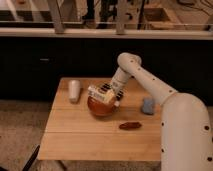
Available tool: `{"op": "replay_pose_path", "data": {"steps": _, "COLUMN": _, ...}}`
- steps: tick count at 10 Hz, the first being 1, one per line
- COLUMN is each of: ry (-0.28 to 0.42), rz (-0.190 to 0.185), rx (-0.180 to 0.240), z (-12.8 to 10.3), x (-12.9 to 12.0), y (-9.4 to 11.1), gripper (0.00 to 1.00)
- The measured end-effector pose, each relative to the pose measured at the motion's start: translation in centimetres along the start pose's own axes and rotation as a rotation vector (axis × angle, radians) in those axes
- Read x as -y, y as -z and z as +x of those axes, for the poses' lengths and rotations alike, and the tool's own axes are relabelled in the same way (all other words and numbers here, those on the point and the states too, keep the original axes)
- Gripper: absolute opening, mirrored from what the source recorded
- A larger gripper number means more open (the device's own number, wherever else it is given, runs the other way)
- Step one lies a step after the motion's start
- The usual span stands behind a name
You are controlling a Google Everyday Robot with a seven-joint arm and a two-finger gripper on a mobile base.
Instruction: Place the bottle in the ceramic bowl
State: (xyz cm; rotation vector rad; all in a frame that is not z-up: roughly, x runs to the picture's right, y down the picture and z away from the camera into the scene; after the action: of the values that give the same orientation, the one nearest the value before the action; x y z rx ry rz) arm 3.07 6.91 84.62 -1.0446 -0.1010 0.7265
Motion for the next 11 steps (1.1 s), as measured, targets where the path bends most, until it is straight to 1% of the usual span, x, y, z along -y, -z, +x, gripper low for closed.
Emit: {"op": "replay_pose_path", "data": {"steps": 11, "ry": -0.018, "rz": -0.024, "rx": -0.012, "z": 0.10, "x": -0.27, "y": -0.01, "gripper": 0.01}}
